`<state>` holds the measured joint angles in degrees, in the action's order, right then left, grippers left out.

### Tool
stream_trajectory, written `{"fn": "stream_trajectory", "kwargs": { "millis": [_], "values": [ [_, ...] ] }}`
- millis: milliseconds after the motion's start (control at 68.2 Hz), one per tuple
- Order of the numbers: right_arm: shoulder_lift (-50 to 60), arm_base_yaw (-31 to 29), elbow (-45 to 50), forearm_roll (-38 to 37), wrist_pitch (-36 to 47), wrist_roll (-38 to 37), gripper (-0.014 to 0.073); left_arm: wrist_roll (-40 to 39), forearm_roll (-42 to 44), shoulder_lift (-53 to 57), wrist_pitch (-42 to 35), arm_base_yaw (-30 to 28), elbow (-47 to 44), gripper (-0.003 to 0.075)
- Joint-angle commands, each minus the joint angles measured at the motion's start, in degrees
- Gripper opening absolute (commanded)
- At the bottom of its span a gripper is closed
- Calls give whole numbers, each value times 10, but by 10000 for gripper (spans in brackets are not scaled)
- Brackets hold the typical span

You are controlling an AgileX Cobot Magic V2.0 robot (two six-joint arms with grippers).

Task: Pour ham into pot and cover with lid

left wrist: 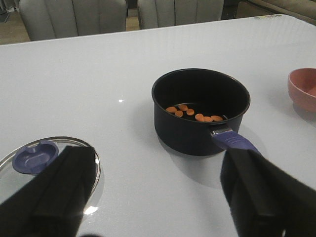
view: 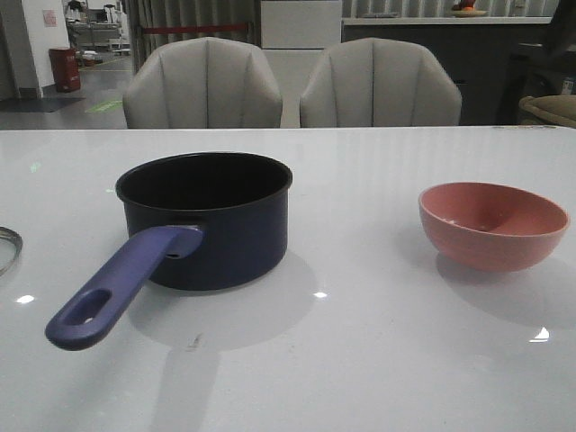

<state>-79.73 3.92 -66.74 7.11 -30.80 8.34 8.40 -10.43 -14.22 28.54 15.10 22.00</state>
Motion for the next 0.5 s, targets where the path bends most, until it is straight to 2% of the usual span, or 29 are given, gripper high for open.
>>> {"fn": "stream_trajectory", "kwargs": {
  "millis": [0, 249, 484],
  "values": [
    [79, 19, 11, -4, 56, 8, 475, -1, -5, -5, -42, -2, 16, 553],
    [221, 49, 116, 4, 130, 8, 475, -1, -5, -5, -44, -2, 16, 552],
    [378, 88, 265, 4, 240, 8, 475, -1, -5, -5, -46, -2, 16, 553]
  ]
}}
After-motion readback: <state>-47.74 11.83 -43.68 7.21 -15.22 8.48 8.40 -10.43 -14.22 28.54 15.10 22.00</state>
